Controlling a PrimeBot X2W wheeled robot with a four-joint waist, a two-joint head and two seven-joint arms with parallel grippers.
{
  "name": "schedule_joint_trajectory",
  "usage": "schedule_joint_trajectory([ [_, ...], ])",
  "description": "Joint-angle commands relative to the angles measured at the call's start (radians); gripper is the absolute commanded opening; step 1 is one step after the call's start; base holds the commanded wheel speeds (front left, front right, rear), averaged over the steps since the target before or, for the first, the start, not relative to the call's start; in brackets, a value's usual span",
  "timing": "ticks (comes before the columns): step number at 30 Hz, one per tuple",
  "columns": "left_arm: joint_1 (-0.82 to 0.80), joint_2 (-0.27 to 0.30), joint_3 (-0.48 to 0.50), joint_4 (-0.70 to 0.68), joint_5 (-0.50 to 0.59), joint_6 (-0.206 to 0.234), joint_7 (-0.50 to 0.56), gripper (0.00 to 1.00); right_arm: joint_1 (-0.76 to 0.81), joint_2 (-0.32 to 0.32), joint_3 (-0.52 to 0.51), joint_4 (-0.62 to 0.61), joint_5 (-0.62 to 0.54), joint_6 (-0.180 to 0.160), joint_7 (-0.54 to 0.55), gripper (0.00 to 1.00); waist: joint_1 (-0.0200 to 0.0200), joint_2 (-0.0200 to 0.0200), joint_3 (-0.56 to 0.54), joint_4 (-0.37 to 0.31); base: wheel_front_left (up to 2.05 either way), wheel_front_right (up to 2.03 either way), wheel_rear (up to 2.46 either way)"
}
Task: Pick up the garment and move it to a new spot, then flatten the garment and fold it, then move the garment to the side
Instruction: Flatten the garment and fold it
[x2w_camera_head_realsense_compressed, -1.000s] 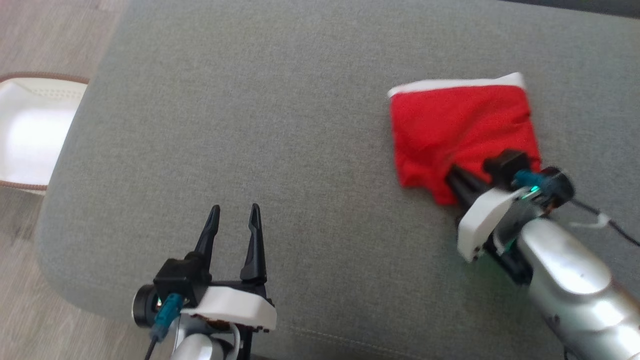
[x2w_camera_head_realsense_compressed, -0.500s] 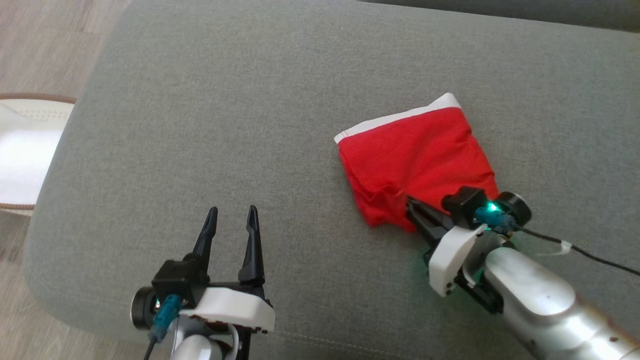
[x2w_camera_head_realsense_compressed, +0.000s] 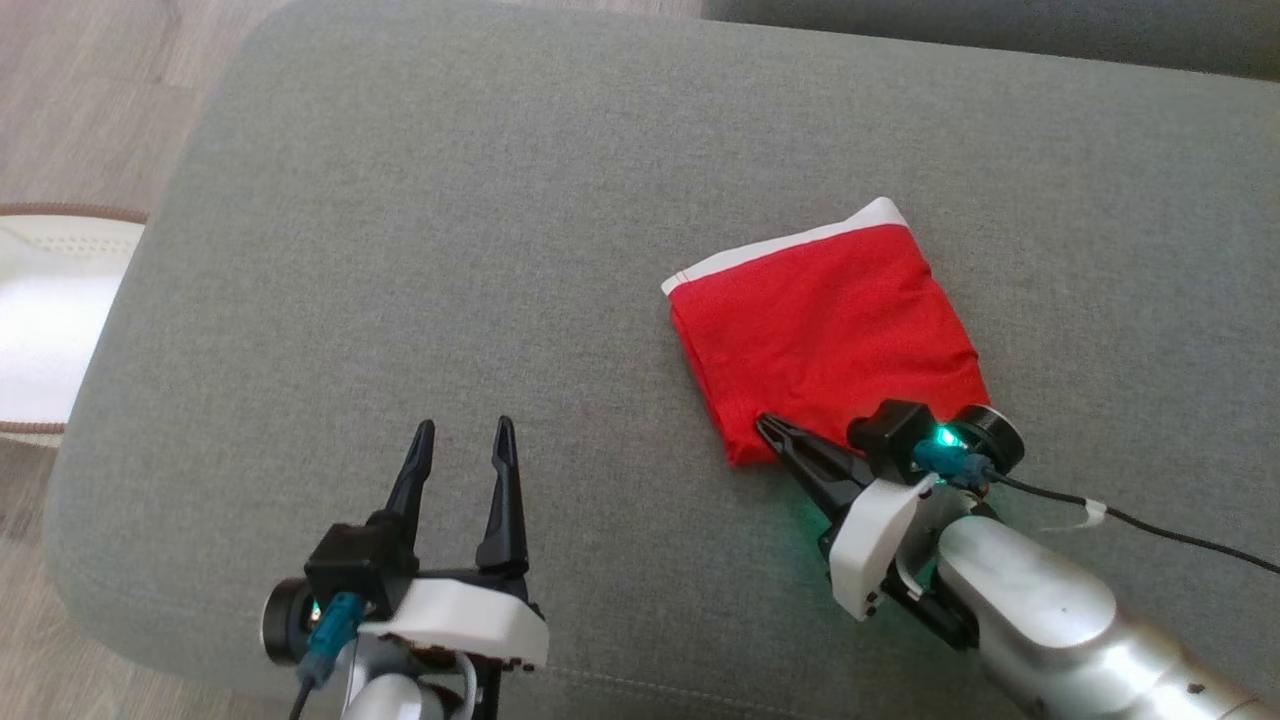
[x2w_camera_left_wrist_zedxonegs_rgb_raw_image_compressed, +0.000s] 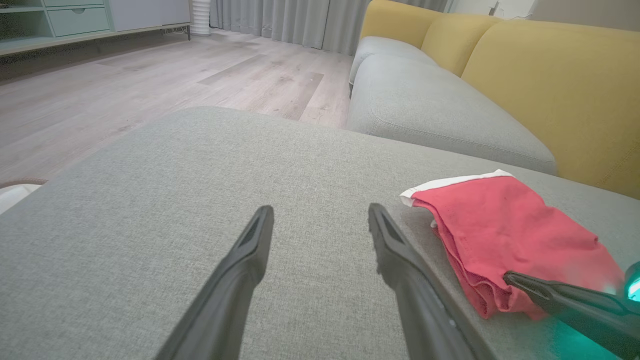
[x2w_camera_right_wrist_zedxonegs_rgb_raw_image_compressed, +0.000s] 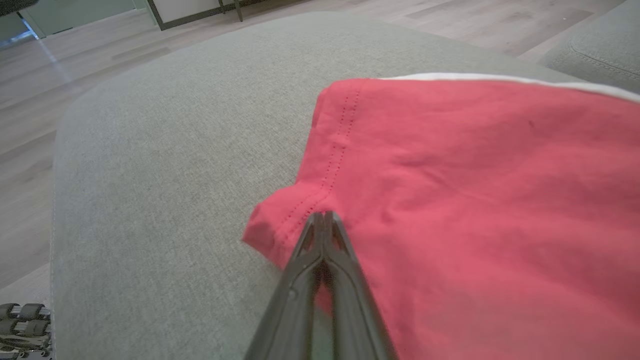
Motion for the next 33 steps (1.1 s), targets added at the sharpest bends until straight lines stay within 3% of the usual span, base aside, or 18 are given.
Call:
schedule_joint_trajectory([
  [1,0.0,-0.002,0.041,-0.028,-0.005,-0.001,-0.012,1.0,-0.007,0.018,0.005,-0.018,0.018,0.008,-0.01,0.0,0.0,0.0,-0.008,-0.001,0.0,0.0,0.0],
  [16,0.046,-0.002,0.086,-0.012,0.003,-0.011,-0.012,1.0,0.069,0.029,0.079,-0.019,0.095,0.008,0.06,0.0,0.0,0.0,-0.097,-0.058,0.0,0.0,0.0],
  [19,0.064,-0.002,0.106,-0.009,0.008,-0.017,-0.012,1.0,0.086,0.022,0.052,-0.033,0.109,0.008,0.036,0.0,0.0,0.0,-0.131,-0.073,0.0,0.0,0.0],
  [23,0.094,-0.002,0.141,-0.01,0.02,-0.027,-0.012,1.0,0.126,0.0,-0.059,-0.061,0.127,0.008,-0.023,0.0,0.0,0.0,-0.175,-0.088,0.0,0.0,0.0],
  [24,0.104,-0.002,0.152,-0.01,0.023,-0.03,-0.012,1.0,0.139,-0.009,-0.096,-0.066,0.123,0.008,-0.036,0.11,0.0,0.0,-0.187,-0.093,0.0,0.0,0.0],
  [25,0.114,-0.002,0.162,-0.01,0.028,-0.034,-0.012,1.0,0.156,-0.017,-0.137,-0.073,0.117,0.008,-0.047,0.33,0.0,0.0,-0.198,-0.097,0.0,0.0,0.0],
  [26,0.124,-0.002,0.172,-0.01,0.033,-0.039,-0.012,1.0,0.174,-0.025,-0.182,-0.081,0.109,0.008,-0.057,0.48,0.0,0.0,-0.204,-0.101,0.0,0.0,0.0],
  [28,0.142,-0.002,0.192,-0.013,0.045,-0.048,-0.012,1.0,0.211,-0.041,-0.282,-0.105,0.082,0.008,-0.073,1.0,0.0,0.0,-0.214,-0.11,0.0,0.0,0.0],
  [33,0.178,0.004,0.23,-0.013,0.074,-0.077,-0.012,1.0,0.342,-0.047,-0.546,-0.187,-0.009,0.008,-0.085,1.0,0.0,0.0,-0.231,-0.13,0.0,0.0,0.0],
])
